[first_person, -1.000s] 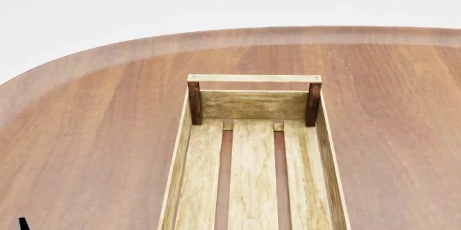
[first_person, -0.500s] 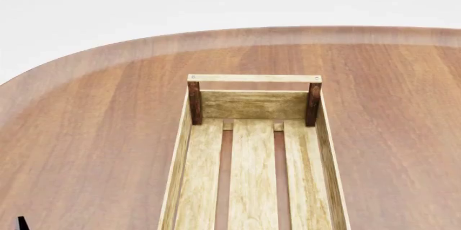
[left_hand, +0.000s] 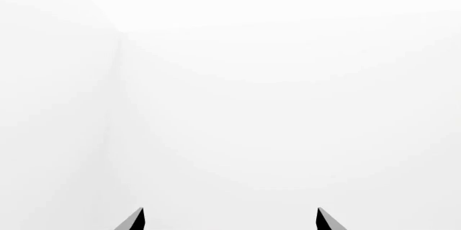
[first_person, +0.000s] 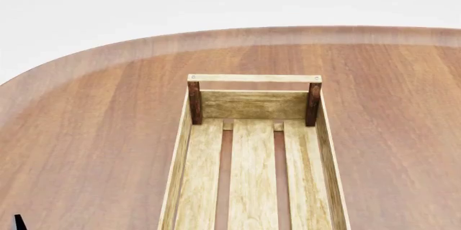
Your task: Pick up the cream cheese and put it in the tray.
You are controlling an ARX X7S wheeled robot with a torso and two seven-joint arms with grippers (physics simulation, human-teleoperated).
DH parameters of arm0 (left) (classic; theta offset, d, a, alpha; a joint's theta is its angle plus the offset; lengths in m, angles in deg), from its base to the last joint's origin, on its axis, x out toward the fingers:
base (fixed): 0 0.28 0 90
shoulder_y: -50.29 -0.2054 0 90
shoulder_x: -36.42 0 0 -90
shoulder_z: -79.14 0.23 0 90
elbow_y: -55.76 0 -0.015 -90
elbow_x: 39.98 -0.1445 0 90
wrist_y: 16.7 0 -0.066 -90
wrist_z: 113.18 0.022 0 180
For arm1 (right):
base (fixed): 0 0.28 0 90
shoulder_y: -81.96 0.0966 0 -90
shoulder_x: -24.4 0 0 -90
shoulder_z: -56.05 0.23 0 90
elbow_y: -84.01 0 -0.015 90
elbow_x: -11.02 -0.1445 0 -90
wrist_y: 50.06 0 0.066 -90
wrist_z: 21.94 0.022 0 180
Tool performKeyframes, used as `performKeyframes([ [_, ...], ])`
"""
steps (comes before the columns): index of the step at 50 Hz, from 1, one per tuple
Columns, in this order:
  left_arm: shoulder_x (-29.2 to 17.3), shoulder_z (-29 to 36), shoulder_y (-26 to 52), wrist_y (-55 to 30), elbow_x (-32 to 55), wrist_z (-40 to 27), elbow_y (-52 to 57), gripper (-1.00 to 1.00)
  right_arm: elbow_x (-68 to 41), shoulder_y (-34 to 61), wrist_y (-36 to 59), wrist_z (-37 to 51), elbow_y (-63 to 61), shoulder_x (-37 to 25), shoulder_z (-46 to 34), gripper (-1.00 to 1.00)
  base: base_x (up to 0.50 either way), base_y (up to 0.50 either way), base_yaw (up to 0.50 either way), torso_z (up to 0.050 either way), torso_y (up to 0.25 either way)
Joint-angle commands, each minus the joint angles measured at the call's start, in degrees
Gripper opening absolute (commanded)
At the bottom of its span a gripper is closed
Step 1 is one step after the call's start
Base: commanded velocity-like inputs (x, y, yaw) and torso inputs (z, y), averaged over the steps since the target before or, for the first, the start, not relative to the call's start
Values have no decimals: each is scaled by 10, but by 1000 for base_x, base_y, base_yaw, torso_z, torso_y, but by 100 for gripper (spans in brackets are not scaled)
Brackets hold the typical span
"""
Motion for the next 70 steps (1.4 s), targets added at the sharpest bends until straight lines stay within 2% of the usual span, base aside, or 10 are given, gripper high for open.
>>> performKeyframes([
  [1, -2, -1, -1, 2, 1, -2, 1, 100, 41, 36, 47, -8, -26, -24, -35, -100, 0, 0, 0, 0, 0],
  [32, -4, -2, -4, -2, -1, -9, 7, 100, 83, 160, 137, -50, -12, -67, -108, -100, 0, 0, 0, 0, 0],
  [45, -6, -1, 0, 5, 2, -9, -4, 100, 57, 228, 163, -112, 7, -70, -144, -100, 0, 0, 0, 0, 1],
  [70, -4, 4, 4, -5, 1, -11, -1, 100, 59, 327, 208, -175, 41, -72, -206, -100, 0, 0, 0, 0, 0],
])
